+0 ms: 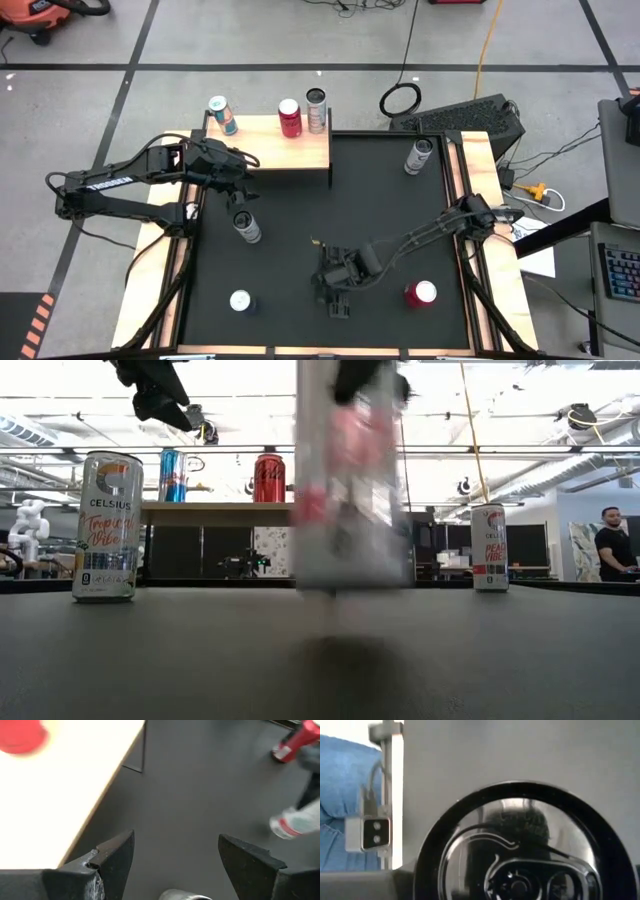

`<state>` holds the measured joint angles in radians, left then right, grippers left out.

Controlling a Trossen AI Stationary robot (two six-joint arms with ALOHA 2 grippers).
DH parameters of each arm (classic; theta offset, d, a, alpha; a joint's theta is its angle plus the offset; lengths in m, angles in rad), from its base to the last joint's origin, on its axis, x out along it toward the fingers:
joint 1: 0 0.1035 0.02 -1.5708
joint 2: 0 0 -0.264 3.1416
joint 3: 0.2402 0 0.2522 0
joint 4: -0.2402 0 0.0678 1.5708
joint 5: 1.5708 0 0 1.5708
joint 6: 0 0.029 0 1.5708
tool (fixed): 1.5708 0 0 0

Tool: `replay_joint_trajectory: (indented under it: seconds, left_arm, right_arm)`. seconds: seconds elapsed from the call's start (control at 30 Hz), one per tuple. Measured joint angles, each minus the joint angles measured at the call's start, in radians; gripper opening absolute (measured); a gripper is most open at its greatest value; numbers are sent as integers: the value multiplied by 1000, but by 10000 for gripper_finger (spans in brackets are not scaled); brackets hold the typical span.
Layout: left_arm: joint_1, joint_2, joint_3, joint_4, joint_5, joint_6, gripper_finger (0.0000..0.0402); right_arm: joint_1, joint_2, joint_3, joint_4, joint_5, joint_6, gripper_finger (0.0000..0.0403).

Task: Place canned beverage on shelf
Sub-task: Put the white pink soda can on the shelf

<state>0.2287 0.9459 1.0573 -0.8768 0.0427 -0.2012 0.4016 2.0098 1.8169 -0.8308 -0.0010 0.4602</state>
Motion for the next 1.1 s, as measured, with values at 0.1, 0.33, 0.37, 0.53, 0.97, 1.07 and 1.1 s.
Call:
replay_joint_trajectory:
  seconds: [0.1,0.33,0.37,0.53,0.97,1.07,1.1]
  left_arm:
    - [0,0,0,0,-22,30,292]
    - [0,0,0,0,-27,63,292]
    - [0,0,0,0,-29,73,292]
    - [0,0,0,0,-75,87,292]
    - [2,0,0,-20,-209,132,292]
    - [16,0,0,-25,-210,137,292]
    - [23,0,0,-25,-210,139,292]
  right_arm:
    - [-36,-1,77,-58,10,-79,219]
    - [-151,-2,259,-185,55,-266,219]
    - [-171,-2,287,-194,76,-289,219]
    - [-286,-2,418,-220,79,-402,219]
    - [-574,-2,539,-118,4,-530,219]
    - [-616,2,540,-54,-31,-529,219]
    - [-627,3,540,-43,-47,-529,219]
